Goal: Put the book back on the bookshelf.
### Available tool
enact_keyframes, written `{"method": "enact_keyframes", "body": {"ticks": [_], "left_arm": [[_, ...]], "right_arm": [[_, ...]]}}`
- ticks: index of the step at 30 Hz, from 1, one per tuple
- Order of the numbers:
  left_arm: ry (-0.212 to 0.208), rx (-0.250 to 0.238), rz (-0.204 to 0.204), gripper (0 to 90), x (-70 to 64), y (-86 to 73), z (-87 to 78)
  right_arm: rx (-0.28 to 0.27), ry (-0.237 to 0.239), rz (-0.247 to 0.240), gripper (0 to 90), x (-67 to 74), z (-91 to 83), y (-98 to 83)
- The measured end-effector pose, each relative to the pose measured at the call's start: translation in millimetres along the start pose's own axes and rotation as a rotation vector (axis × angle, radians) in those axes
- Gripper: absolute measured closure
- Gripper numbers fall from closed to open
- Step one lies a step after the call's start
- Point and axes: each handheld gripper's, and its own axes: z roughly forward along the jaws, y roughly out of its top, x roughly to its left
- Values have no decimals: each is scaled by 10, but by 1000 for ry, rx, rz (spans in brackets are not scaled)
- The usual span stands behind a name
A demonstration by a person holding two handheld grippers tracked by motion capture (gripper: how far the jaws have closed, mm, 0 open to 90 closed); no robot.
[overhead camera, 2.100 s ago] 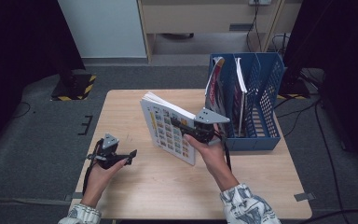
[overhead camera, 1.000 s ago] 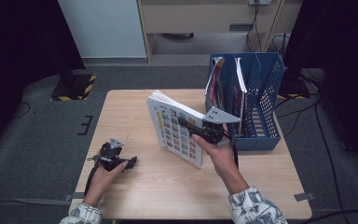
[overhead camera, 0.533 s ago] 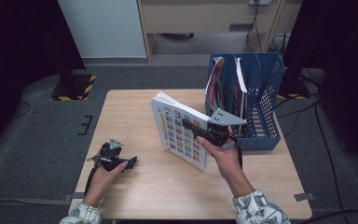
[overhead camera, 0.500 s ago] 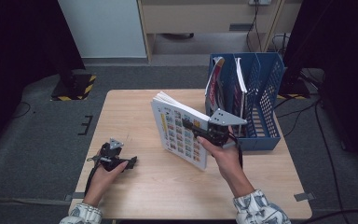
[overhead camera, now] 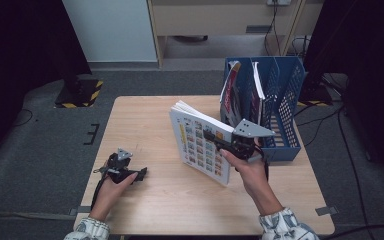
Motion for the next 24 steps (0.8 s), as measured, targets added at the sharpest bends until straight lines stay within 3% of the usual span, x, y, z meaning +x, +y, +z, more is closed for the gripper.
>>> {"method": "enact_keyframes", "body": {"ticks": [24], "left_arm": [[0, -4, 0, 16, 0, -4, 1]], "right_arm": [[22, -4, 12, 739, -39, -326, -58]]}}
